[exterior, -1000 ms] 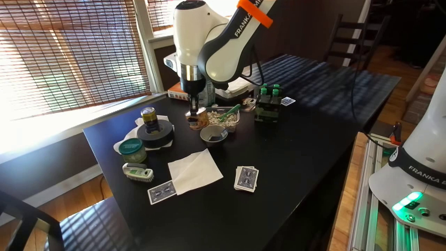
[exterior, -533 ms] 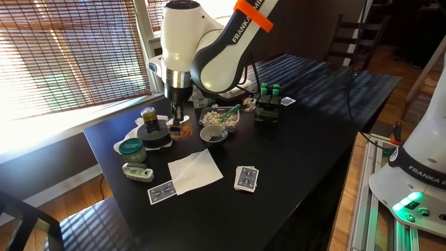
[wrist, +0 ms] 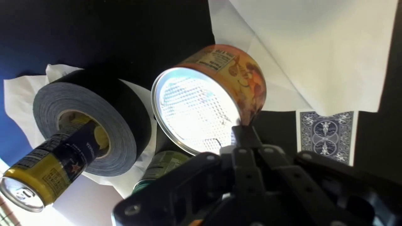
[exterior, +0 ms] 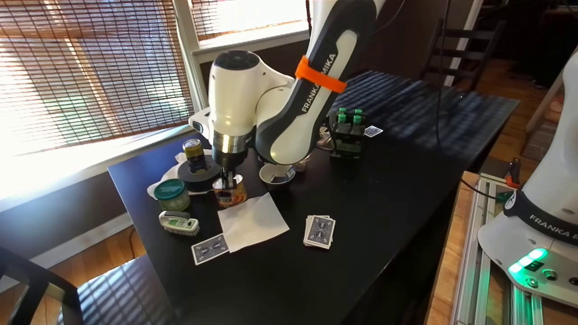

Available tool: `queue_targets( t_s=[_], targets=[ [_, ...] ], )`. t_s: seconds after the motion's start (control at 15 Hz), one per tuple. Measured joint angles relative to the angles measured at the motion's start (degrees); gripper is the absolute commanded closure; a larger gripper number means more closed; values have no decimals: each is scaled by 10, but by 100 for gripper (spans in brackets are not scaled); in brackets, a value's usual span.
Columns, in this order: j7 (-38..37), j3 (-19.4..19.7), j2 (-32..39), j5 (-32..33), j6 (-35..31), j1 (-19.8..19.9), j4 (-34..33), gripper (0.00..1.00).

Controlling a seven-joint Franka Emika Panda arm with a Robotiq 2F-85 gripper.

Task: Move the black bowl forward, then take out the tin

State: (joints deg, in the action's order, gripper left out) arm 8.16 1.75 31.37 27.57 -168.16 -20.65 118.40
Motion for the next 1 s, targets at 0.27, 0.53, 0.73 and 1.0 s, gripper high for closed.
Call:
queue_targets(
  t_s=[0.27, 0.53, 0.73, 1.0],
  targets=[
    [-49, 90, 30, 20, -11, -71, -22, 100],
    [-83, 147, 60, 26, -11, -119, -40, 100],
    [-108, 170, 90, 27, -11, -140, -51, 66],
    [-122, 169, 97, 21, 1, -138, -62, 40]
  ],
)
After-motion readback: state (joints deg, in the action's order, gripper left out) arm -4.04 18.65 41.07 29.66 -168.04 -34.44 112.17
